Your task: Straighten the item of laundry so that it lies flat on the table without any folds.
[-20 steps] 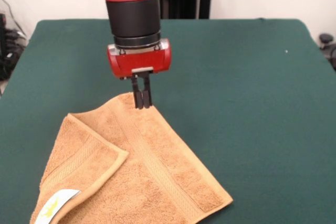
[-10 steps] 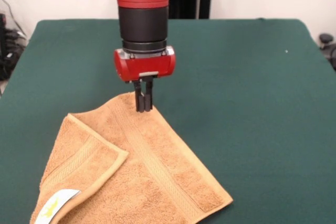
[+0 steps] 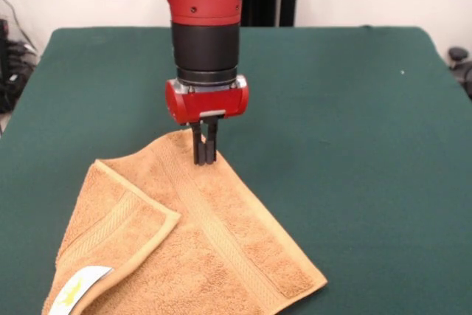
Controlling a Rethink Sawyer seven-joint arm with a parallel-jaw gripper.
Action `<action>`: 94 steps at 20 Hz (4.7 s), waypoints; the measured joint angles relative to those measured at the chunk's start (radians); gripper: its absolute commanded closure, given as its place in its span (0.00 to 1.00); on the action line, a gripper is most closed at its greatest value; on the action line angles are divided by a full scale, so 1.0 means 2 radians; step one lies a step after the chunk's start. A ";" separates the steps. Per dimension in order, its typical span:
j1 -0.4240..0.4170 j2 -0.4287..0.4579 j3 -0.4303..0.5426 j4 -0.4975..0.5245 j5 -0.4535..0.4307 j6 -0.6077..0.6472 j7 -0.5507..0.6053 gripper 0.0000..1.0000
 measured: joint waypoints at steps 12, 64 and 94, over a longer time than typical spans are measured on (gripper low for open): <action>0.038 0.017 -0.048 -0.020 -0.011 -0.028 0.000 1.00; 0.032 0.059 -0.051 -0.077 0.155 0.340 0.000 1.00; 0.028 0.056 -0.058 -0.031 0.158 0.346 0.000 1.00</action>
